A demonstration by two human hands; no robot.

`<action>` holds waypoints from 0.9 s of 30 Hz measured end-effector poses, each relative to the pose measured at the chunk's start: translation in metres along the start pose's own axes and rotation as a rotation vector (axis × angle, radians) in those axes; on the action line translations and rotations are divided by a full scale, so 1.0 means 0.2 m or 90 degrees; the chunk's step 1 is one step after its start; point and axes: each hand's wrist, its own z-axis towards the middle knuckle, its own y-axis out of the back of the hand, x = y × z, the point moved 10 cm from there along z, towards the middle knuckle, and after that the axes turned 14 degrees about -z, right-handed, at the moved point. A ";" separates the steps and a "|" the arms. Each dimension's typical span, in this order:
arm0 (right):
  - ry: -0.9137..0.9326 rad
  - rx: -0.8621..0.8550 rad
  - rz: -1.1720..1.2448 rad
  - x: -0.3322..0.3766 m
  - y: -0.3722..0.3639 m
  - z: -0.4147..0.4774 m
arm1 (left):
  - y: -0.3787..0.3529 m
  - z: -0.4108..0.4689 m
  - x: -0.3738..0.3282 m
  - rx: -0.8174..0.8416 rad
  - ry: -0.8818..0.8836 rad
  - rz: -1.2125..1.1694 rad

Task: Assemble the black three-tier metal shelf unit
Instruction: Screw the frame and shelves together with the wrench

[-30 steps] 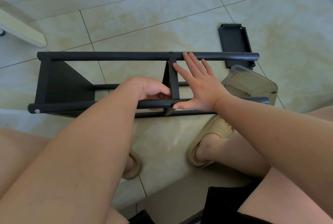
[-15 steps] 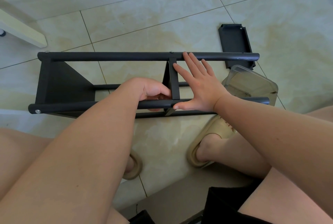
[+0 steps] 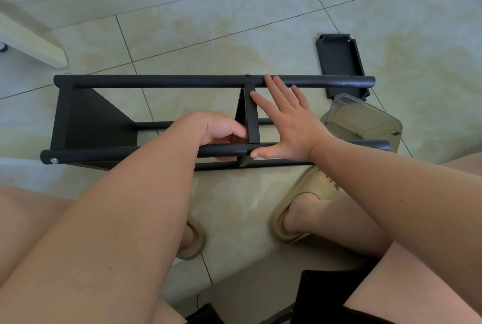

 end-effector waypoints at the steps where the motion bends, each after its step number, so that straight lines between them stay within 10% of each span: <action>1: 0.000 0.001 0.001 0.00 0.00 0.00 | 0.01 0.00 0.01 -0.010 0.005 0.015; 27: -0.001 0.004 -0.004 0.00 0.00 0.00 | -0.01 0.00 -0.03 0.016 -0.036 0.021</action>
